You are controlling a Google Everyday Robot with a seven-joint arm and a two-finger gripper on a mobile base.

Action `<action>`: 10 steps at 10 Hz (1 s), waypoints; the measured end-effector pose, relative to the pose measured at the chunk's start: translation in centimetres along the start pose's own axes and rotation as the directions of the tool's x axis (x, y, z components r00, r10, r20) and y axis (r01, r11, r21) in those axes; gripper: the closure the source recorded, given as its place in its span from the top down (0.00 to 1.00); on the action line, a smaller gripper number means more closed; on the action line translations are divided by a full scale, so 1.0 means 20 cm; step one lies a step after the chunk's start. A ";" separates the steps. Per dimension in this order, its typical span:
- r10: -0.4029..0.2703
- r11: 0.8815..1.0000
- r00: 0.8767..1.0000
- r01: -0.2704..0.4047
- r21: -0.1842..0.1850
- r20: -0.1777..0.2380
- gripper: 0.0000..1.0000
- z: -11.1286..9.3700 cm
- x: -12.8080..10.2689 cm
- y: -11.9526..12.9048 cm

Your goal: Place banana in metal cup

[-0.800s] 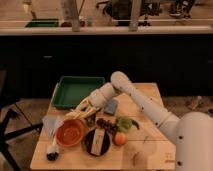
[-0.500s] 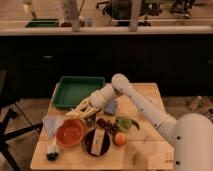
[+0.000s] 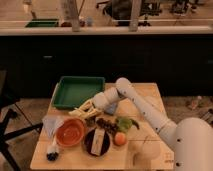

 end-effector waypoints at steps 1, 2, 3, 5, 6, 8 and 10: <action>0.005 1.000 1.000 -0.005 0.009 0.013 0.00 -0.01 0.02 0.00; 0.009 1.000 1.000 -0.009 0.017 0.028 0.00 -0.02 0.04 -0.01; 0.012 1.000 0.999 -0.013 0.025 0.045 0.00 -0.04 0.06 -0.02; 0.014 0.999 0.998 -0.016 0.036 0.055 0.04 -0.06 0.07 -0.03; 0.017 0.999 0.998 -0.019 0.039 0.054 0.14 -0.07 0.07 -0.03; 0.029 0.998 0.998 -0.031 0.046 0.050 0.36 -0.09 0.08 -0.02; 0.035 0.998 0.999 -0.037 0.055 0.042 0.54 -0.10 0.08 -0.03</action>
